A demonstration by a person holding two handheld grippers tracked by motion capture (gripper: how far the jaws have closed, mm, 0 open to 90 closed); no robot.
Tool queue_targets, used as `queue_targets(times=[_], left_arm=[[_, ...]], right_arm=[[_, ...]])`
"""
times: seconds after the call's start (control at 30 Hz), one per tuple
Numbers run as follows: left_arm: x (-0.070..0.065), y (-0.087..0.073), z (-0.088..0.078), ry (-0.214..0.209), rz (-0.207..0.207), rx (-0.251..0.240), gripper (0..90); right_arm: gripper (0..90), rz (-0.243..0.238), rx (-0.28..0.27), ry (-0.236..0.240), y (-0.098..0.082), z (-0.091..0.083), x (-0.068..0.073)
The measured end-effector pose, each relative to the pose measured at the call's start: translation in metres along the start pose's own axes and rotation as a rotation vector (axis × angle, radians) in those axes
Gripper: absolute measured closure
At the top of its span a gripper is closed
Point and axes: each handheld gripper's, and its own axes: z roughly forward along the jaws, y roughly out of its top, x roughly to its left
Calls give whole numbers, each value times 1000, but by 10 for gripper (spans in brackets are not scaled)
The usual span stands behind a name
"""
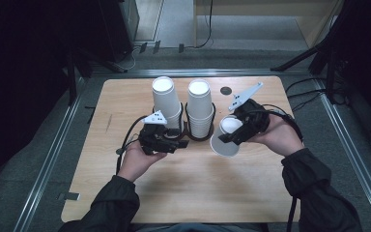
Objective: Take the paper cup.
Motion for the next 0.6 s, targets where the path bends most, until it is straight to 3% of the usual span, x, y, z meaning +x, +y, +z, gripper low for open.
queue_targets(times=[0.17, 0.3, 0.33, 0.5, 0.53, 0.6], left_arm=[[1, -3, 2, -3, -1, 26, 295], [3, -8, 0, -37, -22, 14, 304], [5, -11, -2, -51, -19, 8, 306], [8, -15, -1, -84, -18, 31, 264], [11, -18, 2, -108, -39, 39, 263], [11, -21, 3, -97, -28, 40, 235]], right_arm=[[248, 19, -7, 12, -11, 15, 1], [248, 15, -20, 24, -18, 23, 1], [248, 3, -56, 40, -26, 29, 1], [248, 29, -59, 40, -37, 39, -2], [249, 40, -66, 44, -41, 43, -1], [249, 50, -74, 51, -43, 45, -1]])
